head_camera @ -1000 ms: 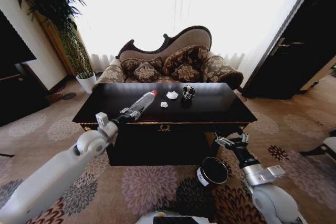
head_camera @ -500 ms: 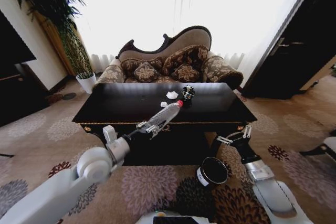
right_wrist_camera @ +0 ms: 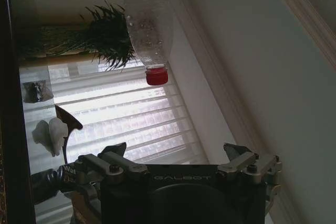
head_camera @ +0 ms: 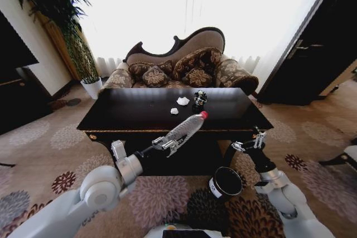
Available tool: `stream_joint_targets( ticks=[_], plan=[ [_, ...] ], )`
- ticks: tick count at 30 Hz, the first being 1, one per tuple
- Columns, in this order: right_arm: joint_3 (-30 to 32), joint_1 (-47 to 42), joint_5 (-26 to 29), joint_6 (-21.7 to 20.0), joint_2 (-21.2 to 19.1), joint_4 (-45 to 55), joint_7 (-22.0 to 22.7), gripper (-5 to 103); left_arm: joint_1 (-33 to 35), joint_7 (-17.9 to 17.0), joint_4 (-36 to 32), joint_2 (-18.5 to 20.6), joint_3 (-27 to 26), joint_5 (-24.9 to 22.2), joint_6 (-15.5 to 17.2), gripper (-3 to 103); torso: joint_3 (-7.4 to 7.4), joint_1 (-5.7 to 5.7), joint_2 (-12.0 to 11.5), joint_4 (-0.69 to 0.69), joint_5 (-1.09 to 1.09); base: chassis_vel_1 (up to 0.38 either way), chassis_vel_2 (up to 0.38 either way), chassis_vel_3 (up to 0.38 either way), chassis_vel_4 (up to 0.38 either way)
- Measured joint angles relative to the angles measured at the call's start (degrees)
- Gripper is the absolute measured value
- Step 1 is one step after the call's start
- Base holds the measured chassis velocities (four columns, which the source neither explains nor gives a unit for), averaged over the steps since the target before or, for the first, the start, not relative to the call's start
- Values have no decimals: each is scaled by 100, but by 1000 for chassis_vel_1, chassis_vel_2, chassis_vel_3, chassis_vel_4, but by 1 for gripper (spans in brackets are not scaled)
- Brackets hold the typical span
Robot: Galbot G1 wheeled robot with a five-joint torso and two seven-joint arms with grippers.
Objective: Move to the front of the table and place the trash on the table into the trash bin.
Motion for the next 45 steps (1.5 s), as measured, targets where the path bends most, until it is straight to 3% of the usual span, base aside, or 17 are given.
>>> stream_joint_targets(
  ticks=[6, 17, 41, 43, 45],
  plan=[
    [-6, -88, 116, 26, 73, 203, -20, 100, -485, -295, 80, -272, 547, -372, 24, 40, 0, 0, 0, -1, 0, 0, 0, 0, 0],
    [-64, -226, 124, 62, 228, 464, -106, 100, -1090, -417, 299, -725, 1489, -326, 43, 40, 0, 0, 0, 0, 0, 0, 0, 0, 0],
    [-177, -459, 110, 40, 497, 760, -209, 103, -1250, -609, 750, -1588, 2199, -224, -9, 40, 0, 0, 0, 0, -1, 0, 0, 0, 0],
    [-177, -463, 108, 48, 520, 760, -231, 95, -1233, -614, 755, -1604, 2237, -180, -10, 40, 0, 0, 0, 0, -1, 0, 0, 0, 0],
    [-179, -463, 108, 56, 523, 757, -234, 95, -1219, -615, 761, -1603, 2245, -157, -9, 40, 0, 0, 1, 0, -1, 0, 0, 0, 0]
  ],
)
